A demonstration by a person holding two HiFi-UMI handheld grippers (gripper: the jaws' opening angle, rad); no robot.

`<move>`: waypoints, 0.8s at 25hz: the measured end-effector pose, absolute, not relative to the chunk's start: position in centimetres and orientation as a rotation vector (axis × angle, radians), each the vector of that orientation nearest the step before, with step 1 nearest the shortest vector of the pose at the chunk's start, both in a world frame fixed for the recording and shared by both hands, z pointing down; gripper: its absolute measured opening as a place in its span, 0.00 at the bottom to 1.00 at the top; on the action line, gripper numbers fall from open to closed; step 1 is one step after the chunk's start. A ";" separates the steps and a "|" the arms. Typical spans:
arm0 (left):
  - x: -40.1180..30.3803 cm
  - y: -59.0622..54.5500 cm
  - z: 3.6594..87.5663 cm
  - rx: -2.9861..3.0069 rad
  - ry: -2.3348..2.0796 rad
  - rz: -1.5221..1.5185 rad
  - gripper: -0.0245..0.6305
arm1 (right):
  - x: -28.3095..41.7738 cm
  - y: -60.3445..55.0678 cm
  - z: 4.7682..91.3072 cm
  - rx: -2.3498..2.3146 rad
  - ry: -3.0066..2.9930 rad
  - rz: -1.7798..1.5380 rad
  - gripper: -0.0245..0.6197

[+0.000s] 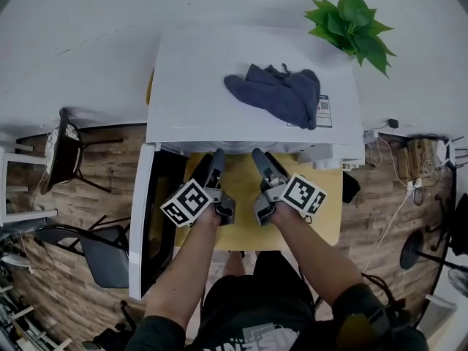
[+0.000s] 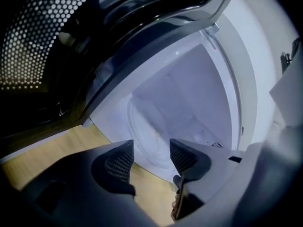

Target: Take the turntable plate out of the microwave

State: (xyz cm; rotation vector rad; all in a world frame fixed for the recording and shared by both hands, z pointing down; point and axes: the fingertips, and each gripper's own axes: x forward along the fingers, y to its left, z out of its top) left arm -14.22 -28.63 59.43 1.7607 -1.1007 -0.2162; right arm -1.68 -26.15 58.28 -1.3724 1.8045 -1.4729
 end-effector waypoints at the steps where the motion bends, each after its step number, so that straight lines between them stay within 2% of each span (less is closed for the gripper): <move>1: -14.2 -28.8 59.6 1.762 -1.104 -0.204 0.40 | -1.8 -26.3 58.4 -1.369 1.800 -1.476 0.46; 8: -13.6 -29.6 60.5 1.737 -1.108 -0.156 0.40 | -2.2 -27.1 58.9 -1.335 1.757 -1.521 0.46; 14: -13.9 -29.8 61.2 1.701 -1.149 -0.141 0.29 | -2.7 -27.4 58.9 -1.303 1.733 -1.539 0.45; 20: -14.1 -29.9 61.1 1.645 -1.134 -0.191 0.29 | -3.4 -27.9 58.9 -1.284 1.689 -1.563 0.44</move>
